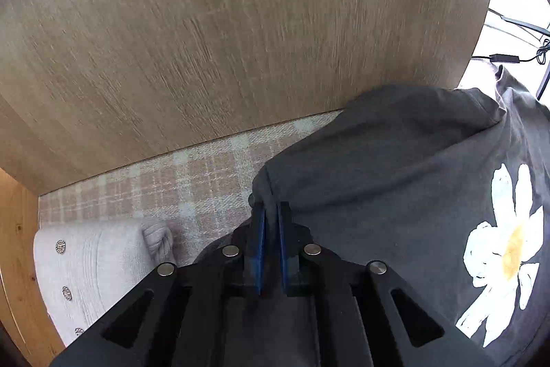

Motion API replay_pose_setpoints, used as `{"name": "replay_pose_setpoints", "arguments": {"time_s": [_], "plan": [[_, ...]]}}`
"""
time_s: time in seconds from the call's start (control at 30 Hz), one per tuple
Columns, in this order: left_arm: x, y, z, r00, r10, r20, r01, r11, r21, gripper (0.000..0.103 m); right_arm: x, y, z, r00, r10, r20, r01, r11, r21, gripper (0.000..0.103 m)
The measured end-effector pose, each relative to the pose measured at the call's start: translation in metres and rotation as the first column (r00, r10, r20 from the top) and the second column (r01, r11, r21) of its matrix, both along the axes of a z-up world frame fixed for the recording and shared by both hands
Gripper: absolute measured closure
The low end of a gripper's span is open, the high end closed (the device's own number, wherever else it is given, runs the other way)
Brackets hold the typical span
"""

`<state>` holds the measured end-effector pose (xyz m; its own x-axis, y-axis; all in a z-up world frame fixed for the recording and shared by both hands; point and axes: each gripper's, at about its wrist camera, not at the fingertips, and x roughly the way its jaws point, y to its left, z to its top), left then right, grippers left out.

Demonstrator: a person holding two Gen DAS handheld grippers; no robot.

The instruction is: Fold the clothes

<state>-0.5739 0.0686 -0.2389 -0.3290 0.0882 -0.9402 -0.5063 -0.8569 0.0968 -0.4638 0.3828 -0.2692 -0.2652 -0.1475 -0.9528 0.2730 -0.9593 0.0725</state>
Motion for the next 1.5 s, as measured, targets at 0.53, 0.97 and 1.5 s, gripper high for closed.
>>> {"name": "replay_pose_setpoints", "arguments": {"time_s": [0.53,0.97,1.5], "plan": [[0.008,-0.018,0.033,0.983,0.053,-0.175,-0.049,0.999,0.023,0.063,-0.042,-0.044,0.017,0.990,0.099,-0.097,-0.102,0.994,-0.029,0.067],[0.072,-0.021,0.063,0.957,-0.003,-0.291,0.001,1.000,-0.008,0.055,0.005,-0.060,0.053,0.989,0.123,-0.079,-0.134,0.980,-0.148,0.063],[0.237,-0.178,0.123,0.997,0.053,-0.058,-0.032,0.949,0.313,0.054,0.300,0.050,0.056,0.948,-0.296,0.118,0.310,0.942,-0.129,0.063]]}}
